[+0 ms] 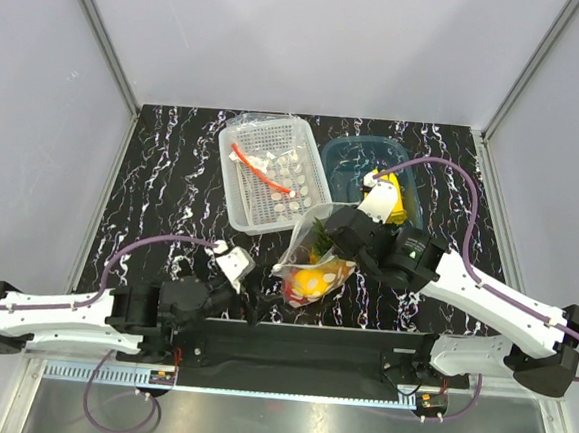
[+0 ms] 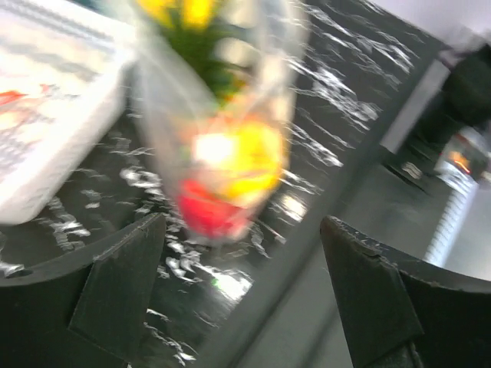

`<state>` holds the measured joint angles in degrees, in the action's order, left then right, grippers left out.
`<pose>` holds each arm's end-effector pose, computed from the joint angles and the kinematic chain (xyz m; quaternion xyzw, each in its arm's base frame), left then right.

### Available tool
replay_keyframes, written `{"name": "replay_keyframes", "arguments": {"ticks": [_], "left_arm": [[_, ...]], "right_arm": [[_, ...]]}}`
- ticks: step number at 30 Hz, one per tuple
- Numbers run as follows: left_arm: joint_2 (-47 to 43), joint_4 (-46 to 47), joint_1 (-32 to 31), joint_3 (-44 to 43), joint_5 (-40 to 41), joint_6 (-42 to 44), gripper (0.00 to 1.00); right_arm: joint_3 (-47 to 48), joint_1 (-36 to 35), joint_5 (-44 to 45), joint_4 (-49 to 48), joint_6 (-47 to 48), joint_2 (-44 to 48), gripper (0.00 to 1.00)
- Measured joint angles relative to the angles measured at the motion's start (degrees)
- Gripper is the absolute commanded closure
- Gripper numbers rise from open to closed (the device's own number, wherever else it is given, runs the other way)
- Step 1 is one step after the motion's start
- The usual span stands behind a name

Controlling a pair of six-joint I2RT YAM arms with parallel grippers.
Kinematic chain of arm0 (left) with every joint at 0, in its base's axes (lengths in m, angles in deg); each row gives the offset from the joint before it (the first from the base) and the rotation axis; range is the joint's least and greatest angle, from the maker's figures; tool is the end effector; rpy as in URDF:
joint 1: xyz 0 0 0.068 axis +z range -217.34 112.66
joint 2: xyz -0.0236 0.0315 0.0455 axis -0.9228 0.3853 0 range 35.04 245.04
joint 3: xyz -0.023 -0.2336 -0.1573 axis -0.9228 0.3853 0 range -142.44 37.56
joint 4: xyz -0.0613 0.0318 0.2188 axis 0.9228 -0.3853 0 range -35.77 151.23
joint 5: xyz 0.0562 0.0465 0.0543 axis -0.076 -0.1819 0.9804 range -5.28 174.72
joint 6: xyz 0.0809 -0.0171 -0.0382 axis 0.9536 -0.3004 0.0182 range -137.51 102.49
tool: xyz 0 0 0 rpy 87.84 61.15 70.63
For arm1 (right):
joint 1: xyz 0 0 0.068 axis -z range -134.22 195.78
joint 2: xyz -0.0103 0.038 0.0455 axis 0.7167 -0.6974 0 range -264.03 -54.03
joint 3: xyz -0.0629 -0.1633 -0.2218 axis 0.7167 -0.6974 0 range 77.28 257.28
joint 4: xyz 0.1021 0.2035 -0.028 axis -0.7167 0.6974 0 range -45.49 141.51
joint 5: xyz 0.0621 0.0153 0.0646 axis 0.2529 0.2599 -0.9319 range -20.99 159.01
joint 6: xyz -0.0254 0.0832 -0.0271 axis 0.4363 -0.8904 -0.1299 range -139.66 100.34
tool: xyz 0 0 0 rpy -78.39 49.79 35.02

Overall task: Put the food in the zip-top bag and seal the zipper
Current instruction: Adjust the zipper food storage bag at the center of the board, then zip the zipper food storage bag at the center of the board.

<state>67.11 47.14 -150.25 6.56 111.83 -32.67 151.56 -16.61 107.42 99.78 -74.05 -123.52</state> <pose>0.0543 -0.1352 0.2768 0.3121 0.7204 -0.3240 0.5278 0.1453 0.1684 0.3410 0.0490 0.8943 0.1096 0.4310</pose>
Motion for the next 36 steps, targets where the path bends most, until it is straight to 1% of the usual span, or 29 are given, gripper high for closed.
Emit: {"name": "replay_keyframes", "arguments": {"ticks": [4,7,8,10,16,18,19,20,28,30,31,32,34,35,36], "left_arm": [[-5.8,5.1,0.0,7.3,6.1,0.6,0.15],[-9.6,9.3,0.0,12.2,7.9,2.4,0.21],[-9.5,10.5,0.0,12.8,8.0,3.2,0.25],[-8.4,12.9,0.0,13.1,7.5,5.3,0.27],[-0.6,20.4,0.0,13.0,6.1,11.8,0.27],[1.6,21.8,-0.1,13.0,6.1,13.4,0.30],[2.2,22.2,-0.1,13.0,6.1,13.9,0.33],[2.5,22.8,-0.1,13.0,6.3,14.6,0.34],[1.6,28.7,0.0,13.0,6.5,16.9,0.32],[1.7,29.5,0.1,13.0,6.5,17.0,0.37],[1.8,29.8,0.3,13.0,6.5,17.1,0.43],[1.8,30.1,0.7,13.0,6.3,17.0,0.52],[2.2,30.5,1.7,13.0,5.7,16.9,0.60],[2.3,30.6,2.2,13.0,5.4,16.9,0.70],[2.4,30.5,2.7,13.0,5.1,16.8,0.75]], "right_arm": [[-1.4,0.0,0.0,-0.3,0.1,0.5,1.00],[-2.1,0.0,0.0,-0.5,0.2,1.2,1.00],[-2.2,0.0,0.0,-0.6,0.4,1.6,1.00],[-2.2,0.0,0.0,-0.6,0.5,1.9,1.00],[-2.2,0.0,-0.1,-1.2,0.8,2.2,1.00],[-2.2,0.0,-0.1,-1.5,0.8,2.2,1.00],[-2.2,0.0,-0.2,-1.5,0.9,2.2,1.00],[-2.2,0.0,-0.2,-1.5,0.9,2.2,1.00],[-2.3,0.0,-0.5,-2.2,1.2,2.2,1.00],[-2.3,0.0,-0.5,-2.4,1.3,2.1,1.00],[-2.3,0.0,-0.5,-2.5,1.3,2.1,1.00],[-2.3,0.0,-0.6,-2.7,1.3,2.1,1.00],[-2.3,0.0,-0.6,-3.0,1.3,2.1,1.00],[-2.3,0.0,-0.6,-3.1,1.3,2.1,1.00],[-2.3,0.0,-0.6,-3.2,1.3,2.1,1.00]]}}
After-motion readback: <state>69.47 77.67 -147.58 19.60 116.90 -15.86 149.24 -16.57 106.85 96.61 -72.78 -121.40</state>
